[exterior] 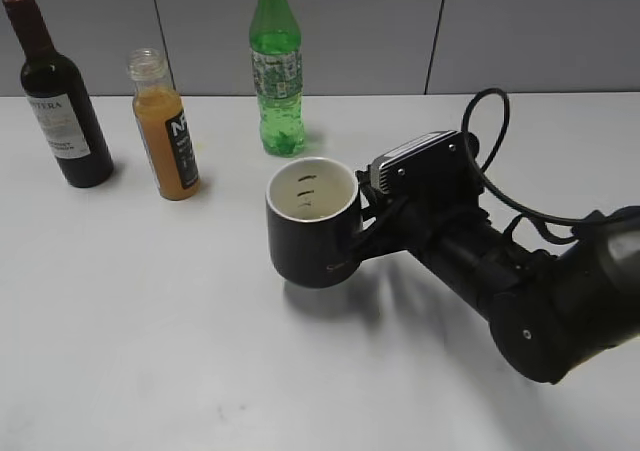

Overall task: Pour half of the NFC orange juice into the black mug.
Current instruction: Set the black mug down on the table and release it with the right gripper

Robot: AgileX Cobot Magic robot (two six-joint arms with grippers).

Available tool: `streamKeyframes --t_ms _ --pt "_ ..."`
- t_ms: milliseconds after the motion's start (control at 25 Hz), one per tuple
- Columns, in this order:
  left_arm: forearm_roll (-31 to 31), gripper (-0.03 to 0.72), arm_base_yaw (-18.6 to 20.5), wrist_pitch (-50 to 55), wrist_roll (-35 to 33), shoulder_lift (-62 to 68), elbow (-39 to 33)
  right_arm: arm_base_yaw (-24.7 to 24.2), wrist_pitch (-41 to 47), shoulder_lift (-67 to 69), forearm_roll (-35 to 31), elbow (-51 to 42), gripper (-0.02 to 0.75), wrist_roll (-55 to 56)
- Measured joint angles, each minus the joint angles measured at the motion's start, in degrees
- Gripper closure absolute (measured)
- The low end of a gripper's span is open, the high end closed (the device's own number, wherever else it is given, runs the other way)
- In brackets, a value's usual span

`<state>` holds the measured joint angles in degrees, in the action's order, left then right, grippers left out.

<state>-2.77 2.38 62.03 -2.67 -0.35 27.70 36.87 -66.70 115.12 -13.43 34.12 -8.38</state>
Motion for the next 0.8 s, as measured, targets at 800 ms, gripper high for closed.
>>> streamKeyframes --t_ms 800 --pt "0.0 0.451 0.0 0.0 0.0 0.0 0.0 0.4 0.2 8.9 -0.7 5.2 0.689 1.3"
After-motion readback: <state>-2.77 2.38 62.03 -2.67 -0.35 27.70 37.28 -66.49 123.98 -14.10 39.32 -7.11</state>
